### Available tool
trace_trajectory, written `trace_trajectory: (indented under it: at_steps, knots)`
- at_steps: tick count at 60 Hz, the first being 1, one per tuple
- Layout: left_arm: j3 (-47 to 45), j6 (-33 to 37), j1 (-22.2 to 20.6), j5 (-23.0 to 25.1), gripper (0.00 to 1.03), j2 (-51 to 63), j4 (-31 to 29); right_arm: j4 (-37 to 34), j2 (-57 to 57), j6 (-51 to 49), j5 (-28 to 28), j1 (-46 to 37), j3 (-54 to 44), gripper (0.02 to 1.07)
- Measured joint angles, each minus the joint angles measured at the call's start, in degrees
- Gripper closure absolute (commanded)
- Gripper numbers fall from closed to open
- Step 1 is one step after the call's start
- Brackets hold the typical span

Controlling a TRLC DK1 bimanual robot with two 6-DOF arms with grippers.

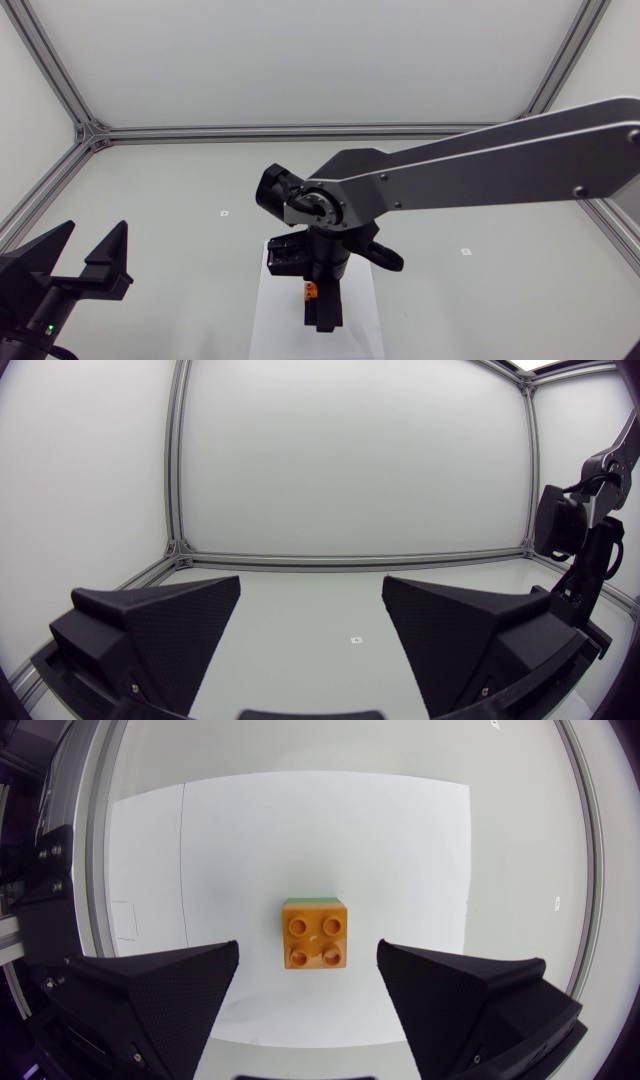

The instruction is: Pick up the orange 2x2 brick with the right arm and stack it on top of the green 2x2 brick in the center

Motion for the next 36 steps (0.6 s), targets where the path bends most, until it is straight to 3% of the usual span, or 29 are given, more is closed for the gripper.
trace_trajectory:
  at_steps: [18,36]
  knots:
    - [0.0,0.0,0.0,0.0,0.04,0.0,0.0,-4.6,-19.5,3.0,0.4,-5.0,0.0,0.06]
    - [0.0,0.0,0.0,0.0,0.04,0.0,0.0,7.2,-38.1,6.7,0.5,-24.3,-10.9,0.06]
